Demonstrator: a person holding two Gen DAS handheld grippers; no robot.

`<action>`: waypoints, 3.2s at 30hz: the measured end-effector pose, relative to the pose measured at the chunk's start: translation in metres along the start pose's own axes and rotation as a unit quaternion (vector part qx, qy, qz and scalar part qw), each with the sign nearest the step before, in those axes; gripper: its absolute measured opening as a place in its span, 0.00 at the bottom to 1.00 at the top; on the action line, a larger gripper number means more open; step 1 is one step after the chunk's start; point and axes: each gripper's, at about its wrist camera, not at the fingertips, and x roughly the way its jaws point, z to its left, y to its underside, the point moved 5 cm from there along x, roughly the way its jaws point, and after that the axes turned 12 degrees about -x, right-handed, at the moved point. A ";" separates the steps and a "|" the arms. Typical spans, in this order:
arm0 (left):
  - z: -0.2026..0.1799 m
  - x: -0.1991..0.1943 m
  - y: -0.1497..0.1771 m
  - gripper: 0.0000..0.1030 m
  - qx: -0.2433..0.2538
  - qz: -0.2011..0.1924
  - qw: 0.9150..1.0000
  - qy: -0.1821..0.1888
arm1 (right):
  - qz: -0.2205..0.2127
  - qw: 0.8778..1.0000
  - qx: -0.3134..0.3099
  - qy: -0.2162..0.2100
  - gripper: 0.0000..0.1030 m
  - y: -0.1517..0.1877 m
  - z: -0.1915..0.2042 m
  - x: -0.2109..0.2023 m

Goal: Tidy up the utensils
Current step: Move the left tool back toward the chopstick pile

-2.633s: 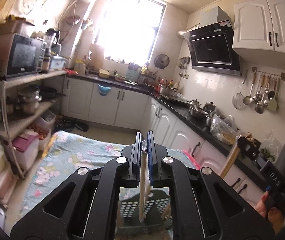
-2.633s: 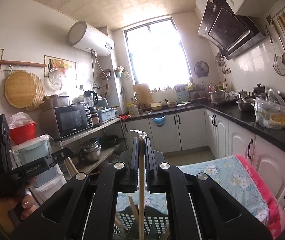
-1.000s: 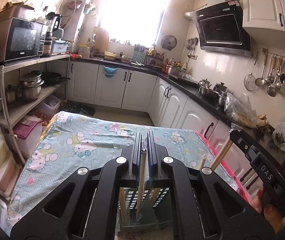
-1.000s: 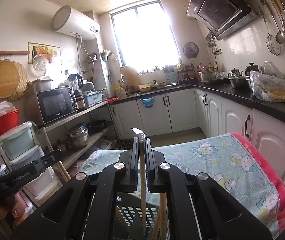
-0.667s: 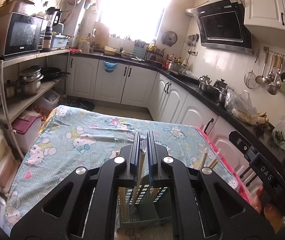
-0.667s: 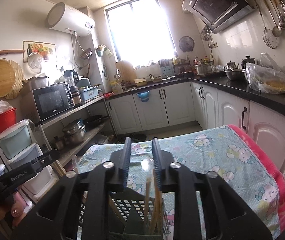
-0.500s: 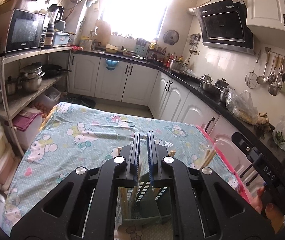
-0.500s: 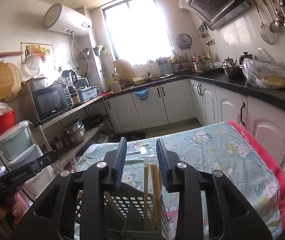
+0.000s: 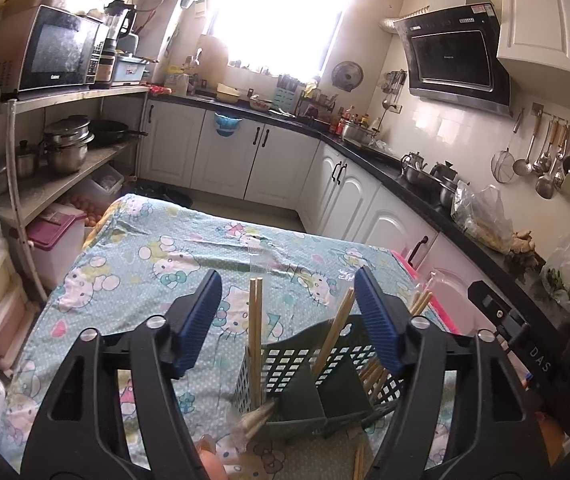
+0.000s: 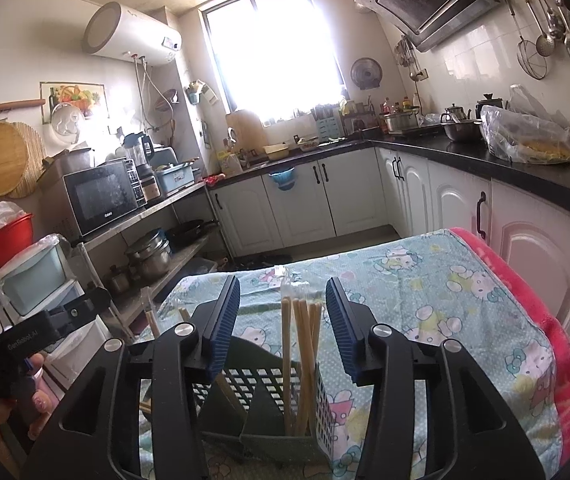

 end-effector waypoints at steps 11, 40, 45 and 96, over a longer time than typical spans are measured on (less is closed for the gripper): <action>0.005 -0.015 0.005 0.87 -0.006 -0.008 1.000 0.004 | 0.007 1.000 -0.001 -0.003 0.46 0.010 -0.003 -0.015; 0.032 -0.047 0.035 0.90 -0.026 0.005 1.000 -0.002 | 0.040 0.999 -0.017 -0.019 0.54 0.047 0.011 -0.050; 0.035 -0.050 0.046 0.90 -0.030 0.013 0.999 0.000 | 0.051 0.998 -0.020 -0.016 0.54 0.055 0.011 -0.054; -0.027 -0.013 0.162 0.89 0.061 0.143 0.988 0.021 | 0.134 0.990 0.015 0.038 0.54 0.138 -0.050 -0.105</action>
